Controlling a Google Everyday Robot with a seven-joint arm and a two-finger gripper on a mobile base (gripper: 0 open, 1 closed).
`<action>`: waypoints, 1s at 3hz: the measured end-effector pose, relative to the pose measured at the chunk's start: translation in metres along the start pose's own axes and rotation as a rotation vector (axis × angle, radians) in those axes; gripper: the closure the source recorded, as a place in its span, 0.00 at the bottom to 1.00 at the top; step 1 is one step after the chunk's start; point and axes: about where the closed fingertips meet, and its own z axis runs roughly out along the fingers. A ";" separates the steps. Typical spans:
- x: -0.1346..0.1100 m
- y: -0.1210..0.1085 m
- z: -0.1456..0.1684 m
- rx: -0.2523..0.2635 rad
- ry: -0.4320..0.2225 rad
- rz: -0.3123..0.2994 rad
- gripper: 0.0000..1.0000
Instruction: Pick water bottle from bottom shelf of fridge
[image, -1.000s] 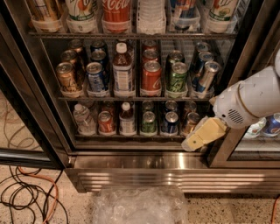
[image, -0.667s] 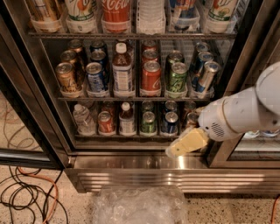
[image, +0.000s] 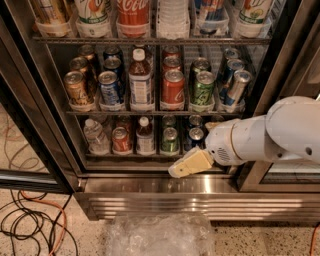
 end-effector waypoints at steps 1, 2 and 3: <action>0.007 0.006 0.003 -0.003 -0.008 0.037 0.00; 0.022 0.025 0.030 -0.025 -0.058 0.125 0.00; 0.020 0.044 0.066 -0.015 -0.137 0.159 0.00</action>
Offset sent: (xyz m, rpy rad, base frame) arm -0.0119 0.0512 -0.0745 0.2768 0.0466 -0.1733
